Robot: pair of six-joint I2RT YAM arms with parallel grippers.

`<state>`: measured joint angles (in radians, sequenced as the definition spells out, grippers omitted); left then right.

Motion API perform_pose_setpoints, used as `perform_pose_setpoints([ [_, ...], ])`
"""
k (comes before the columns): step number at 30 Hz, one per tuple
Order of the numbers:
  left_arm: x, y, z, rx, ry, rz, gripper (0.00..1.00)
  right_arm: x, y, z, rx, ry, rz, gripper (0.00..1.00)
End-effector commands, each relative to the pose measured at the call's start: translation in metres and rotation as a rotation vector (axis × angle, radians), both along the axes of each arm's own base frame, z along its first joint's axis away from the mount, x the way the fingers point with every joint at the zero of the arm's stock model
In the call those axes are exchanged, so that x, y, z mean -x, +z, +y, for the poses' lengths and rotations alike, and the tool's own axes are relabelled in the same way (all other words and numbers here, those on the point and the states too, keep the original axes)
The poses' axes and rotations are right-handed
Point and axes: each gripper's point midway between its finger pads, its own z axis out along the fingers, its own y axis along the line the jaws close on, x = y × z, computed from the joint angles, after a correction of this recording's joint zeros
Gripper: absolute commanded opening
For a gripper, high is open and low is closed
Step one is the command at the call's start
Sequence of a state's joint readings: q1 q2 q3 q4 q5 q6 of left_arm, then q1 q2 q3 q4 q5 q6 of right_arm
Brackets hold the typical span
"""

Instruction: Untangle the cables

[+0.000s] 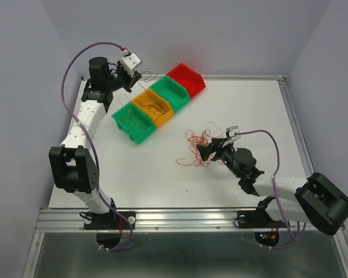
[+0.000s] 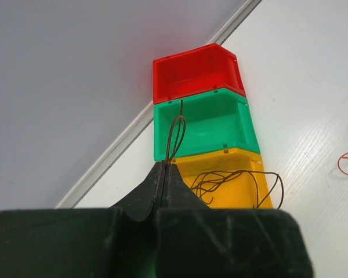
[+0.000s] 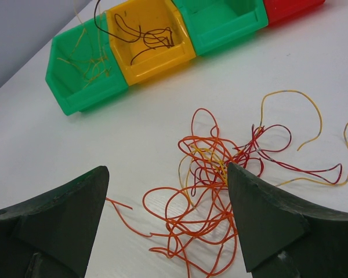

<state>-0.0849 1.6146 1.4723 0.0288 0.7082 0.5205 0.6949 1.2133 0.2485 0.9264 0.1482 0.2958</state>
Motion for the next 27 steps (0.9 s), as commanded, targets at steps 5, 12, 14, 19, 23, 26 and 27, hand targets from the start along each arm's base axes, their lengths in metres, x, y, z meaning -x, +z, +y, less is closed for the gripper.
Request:
perform_pose_setpoints([
  [5, -0.027, 0.008, 0.008, -0.024, 0.044, -0.081, 0.00, 0.006, 0.015, -0.001, -0.052, 0.013, -0.045, 0.87],
  [12, -0.035, -0.014, 0.018, -0.065, 0.075, -0.089, 0.00, 0.008, 0.013, -0.003, -0.053, 0.013, -0.042, 0.87],
  [14, -0.033, -0.013, 0.019, -0.080, 0.074, -0.117, 0.00, 0.008, 0.012, -0.004, -0.053, 0.010, -0.039, 0.87],
  [19, -0.024, -0.038, 0.016, -0.116, 0.036, -0.103, 0.00, 0.008, 0.010, -0.004, -0.054, 0.008, -0.033, 0.87],
  [23, -0.019, -0.072, 0.010, -0.162, 0.017, -0.027, 0.00, 0.009, 0.009, -0.004, -0.054, 0.010, -0.029, 0.87],
  [26, -0.014, -0.092, 0.008, -0.203, 0.012, -0.001, 0.00, 0.009, 0.009, -0.004, -0.056, 0.011, -0.028, 0.87],
  [27, -0.013, -0.096, 0.007, -0.216, 0.012, 0.004, 0.00, 0.009, 0.009, -0.004, -0.058, 0.011, -0.029, 0.87],
])
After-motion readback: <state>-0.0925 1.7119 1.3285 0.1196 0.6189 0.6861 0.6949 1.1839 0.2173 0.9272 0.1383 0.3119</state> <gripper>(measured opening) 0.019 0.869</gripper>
